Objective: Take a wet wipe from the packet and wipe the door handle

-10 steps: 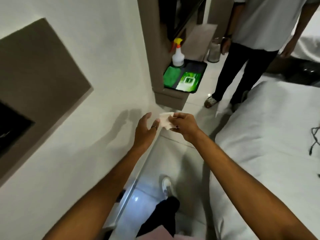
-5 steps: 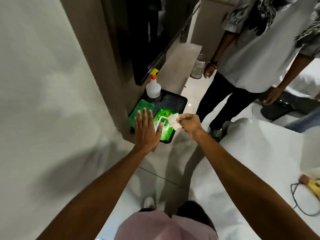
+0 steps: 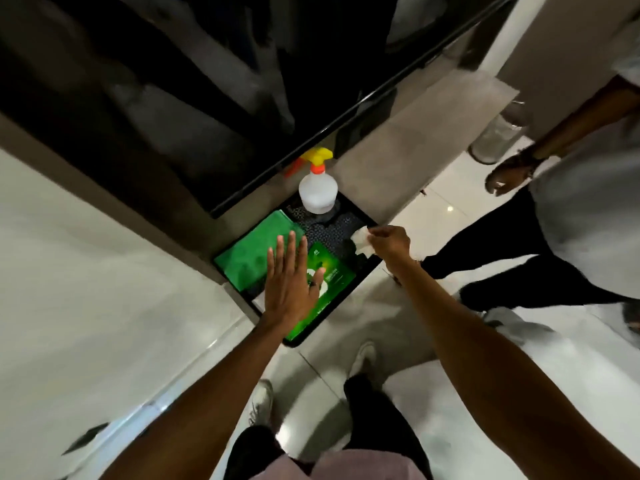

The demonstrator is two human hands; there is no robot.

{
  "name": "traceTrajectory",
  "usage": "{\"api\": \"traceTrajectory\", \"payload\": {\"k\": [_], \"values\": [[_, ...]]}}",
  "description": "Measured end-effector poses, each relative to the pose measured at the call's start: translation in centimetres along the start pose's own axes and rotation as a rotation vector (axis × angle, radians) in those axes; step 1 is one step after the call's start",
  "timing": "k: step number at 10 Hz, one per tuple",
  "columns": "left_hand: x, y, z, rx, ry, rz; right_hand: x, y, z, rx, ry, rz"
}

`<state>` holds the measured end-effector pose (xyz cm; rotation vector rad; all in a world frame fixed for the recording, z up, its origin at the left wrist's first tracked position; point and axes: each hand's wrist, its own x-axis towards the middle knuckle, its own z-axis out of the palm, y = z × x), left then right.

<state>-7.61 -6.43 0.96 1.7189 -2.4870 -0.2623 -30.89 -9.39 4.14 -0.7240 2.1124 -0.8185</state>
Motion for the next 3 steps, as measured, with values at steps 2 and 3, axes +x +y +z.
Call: {"api": "traceTrajectory", "payload": {"k": [2, 3], "values": [[-0.7, 2.2, 0.5, 0.023, 0.007, -0.094, 1.4, 0.3, -0.8, -0.398, -0.088, -0.257], [-2.9, 2.2, -0.7, 0.010, 0.057, -0.103, -0.6, 1.1, -0.2, -0.555, -0.023, -0.635]]}}
